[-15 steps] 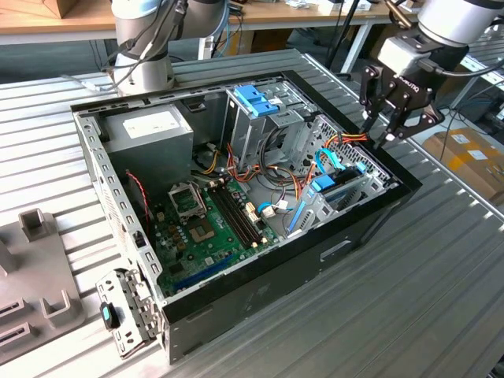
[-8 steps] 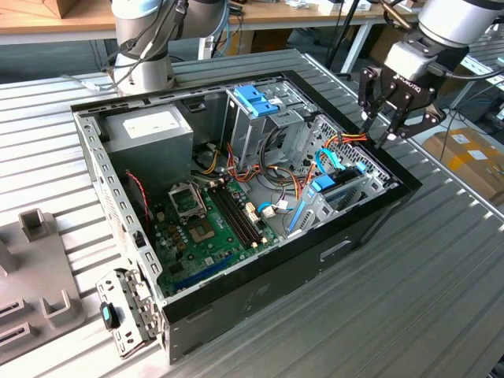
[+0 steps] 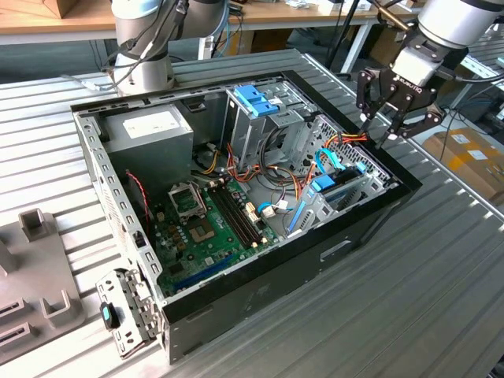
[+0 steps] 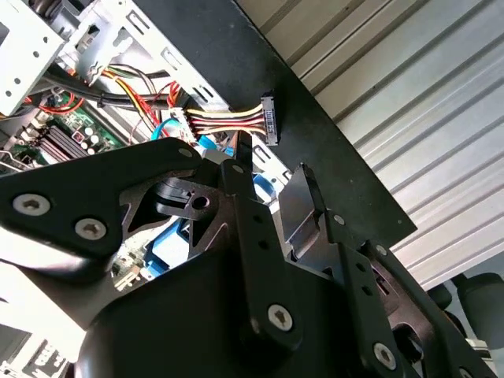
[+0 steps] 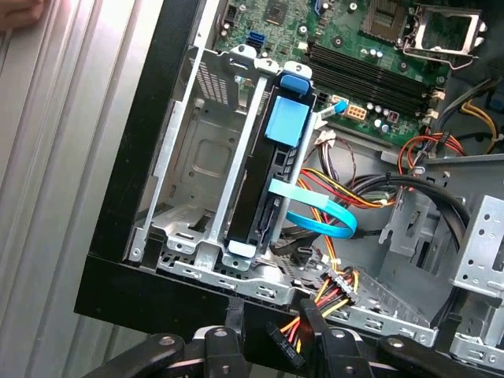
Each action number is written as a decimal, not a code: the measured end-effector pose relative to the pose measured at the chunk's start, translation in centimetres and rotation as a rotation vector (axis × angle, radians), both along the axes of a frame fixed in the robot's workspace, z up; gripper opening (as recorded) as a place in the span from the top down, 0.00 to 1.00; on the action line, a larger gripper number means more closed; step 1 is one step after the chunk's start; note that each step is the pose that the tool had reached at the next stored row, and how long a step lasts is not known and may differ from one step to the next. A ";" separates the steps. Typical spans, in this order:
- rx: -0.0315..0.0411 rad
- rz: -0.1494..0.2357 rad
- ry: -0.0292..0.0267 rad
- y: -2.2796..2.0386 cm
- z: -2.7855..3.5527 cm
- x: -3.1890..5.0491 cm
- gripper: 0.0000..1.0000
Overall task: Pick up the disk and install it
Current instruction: 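Insert the second disk wire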
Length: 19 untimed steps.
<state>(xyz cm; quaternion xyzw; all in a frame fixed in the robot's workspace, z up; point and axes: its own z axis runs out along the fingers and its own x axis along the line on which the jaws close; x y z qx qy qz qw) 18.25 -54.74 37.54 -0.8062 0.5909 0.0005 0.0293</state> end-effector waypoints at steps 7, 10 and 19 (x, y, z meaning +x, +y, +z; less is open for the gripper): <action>0.0000 0.000 0.0000 0.04 0.00 0.00 0.58; 0.0000 0.000 0.0000 0.04 0.00 0.00 0.58; 0.0000 0.068 0.0000 0.06 -0.05 0.60 0.58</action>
